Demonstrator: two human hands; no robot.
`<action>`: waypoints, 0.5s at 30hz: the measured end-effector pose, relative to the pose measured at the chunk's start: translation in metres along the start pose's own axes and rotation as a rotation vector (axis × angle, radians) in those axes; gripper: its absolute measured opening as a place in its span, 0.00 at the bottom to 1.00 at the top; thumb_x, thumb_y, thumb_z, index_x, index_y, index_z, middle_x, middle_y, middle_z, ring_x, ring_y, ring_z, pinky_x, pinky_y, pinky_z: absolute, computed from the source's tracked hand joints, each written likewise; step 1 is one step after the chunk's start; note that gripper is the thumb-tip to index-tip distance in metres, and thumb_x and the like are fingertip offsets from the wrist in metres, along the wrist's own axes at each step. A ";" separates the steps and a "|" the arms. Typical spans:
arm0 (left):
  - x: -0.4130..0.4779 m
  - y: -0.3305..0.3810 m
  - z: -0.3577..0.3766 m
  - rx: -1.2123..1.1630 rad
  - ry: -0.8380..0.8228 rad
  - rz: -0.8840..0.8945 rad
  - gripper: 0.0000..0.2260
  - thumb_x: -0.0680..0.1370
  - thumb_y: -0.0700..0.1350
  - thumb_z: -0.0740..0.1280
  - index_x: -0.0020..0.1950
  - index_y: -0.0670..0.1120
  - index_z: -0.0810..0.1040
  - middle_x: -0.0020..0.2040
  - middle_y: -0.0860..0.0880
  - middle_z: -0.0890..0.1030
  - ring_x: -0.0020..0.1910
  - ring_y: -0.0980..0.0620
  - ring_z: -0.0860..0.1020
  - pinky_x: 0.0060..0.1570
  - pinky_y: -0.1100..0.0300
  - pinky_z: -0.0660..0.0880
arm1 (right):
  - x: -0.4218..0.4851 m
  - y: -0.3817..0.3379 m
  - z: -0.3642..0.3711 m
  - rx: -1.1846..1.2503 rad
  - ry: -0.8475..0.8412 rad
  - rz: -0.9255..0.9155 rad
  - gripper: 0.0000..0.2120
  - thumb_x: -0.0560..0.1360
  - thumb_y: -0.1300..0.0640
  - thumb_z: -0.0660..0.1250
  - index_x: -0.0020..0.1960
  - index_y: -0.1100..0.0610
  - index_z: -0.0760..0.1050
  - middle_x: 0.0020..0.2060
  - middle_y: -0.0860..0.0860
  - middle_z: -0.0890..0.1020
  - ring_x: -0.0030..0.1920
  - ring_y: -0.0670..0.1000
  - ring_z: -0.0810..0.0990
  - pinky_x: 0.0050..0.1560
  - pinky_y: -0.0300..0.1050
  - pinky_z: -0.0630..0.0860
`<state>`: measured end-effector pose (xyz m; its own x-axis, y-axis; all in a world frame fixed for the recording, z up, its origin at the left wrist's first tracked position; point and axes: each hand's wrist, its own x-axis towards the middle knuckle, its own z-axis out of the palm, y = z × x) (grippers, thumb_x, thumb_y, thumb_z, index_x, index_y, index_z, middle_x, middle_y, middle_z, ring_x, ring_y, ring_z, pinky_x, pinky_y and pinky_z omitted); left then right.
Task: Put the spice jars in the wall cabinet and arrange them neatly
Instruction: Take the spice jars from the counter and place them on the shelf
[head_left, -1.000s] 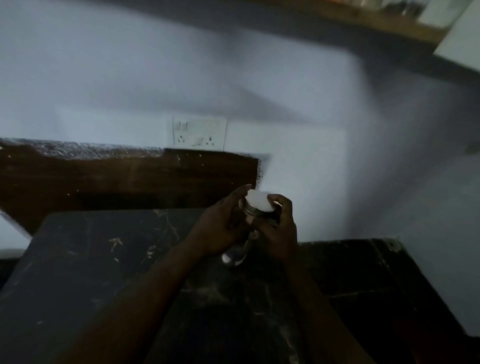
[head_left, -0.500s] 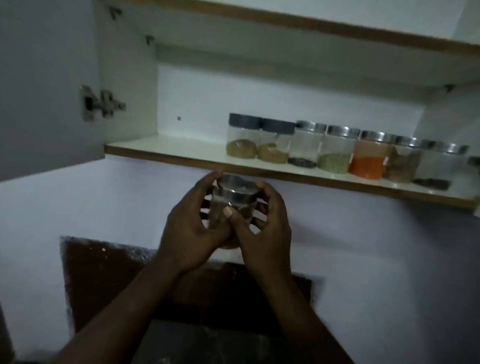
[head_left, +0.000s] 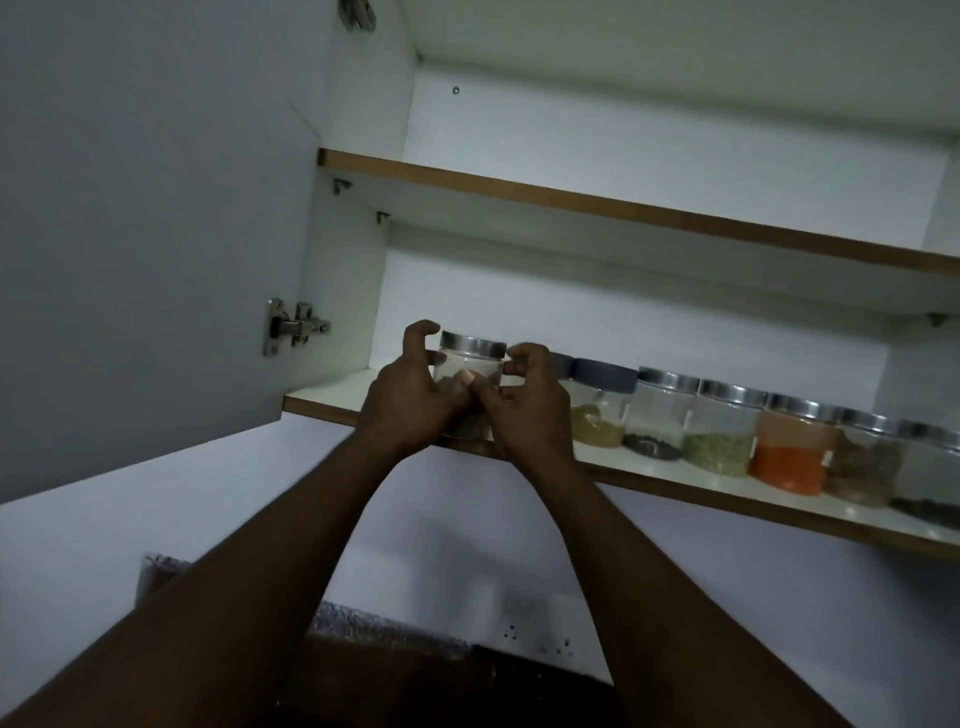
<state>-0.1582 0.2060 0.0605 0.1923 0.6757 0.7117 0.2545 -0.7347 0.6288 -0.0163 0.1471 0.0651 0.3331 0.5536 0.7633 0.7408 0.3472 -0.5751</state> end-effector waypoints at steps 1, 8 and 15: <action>0.003 -0.004 0.005 -0.010 0.000 -0.022 0.36 0.68 0.64 0.70 0.71 0.58 0.58 0.64 0.52 0.79 0.50 0.50 0.82 0.49 0.48 0.81 | 0.001 0.005 0.002 0.002 0.009 0.017 0.24 0.71 0.40 0.76 0.61 0.47 0.70 0.52 0.43 0.80 0.48 0.45 0.83 0.50 0.50 0.83; 0.015 -0.024 0.035 0.260 0.023 -0.117 0.34 0.68 0.69 0.71 0.63 0.54 0.59 0.53 0.52 0.83 0.41 0.49 0.80 0.37 0.56 0.72 | 0.000 0.030 0.010 -0.173 0.072 -0.004 0.08 0.77 0.50 0.73 0.45 0.53 0.78 0.41 0.45 0.82 0.42 0.44 0.80 0.45 0.45 0.79; 0.020 -0.033 0.047 0.435 0.090 -0.116 0.30 0.67 0.65 0.74 0.61 0.51 0.71 0.51 0.52 0.83 0.44 0.49 0.81 0.36 0.59 0.68 | 0.005 0.033 0.017 -0.360 0.062 -0.016 0.06 0.77 0.57 0.70 0.42 0.56 0.83 0.38 0.49 0.84 0.44 0.50 0.81 0.49 0.49 0.78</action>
<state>-0.1181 0.2461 0.0393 0.0614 0.7299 0.6808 0.6473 -0.5483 0.5295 -0.0001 0.1744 0.0450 0.3467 0.4992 0.7941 0.9003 0.0606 -0.4311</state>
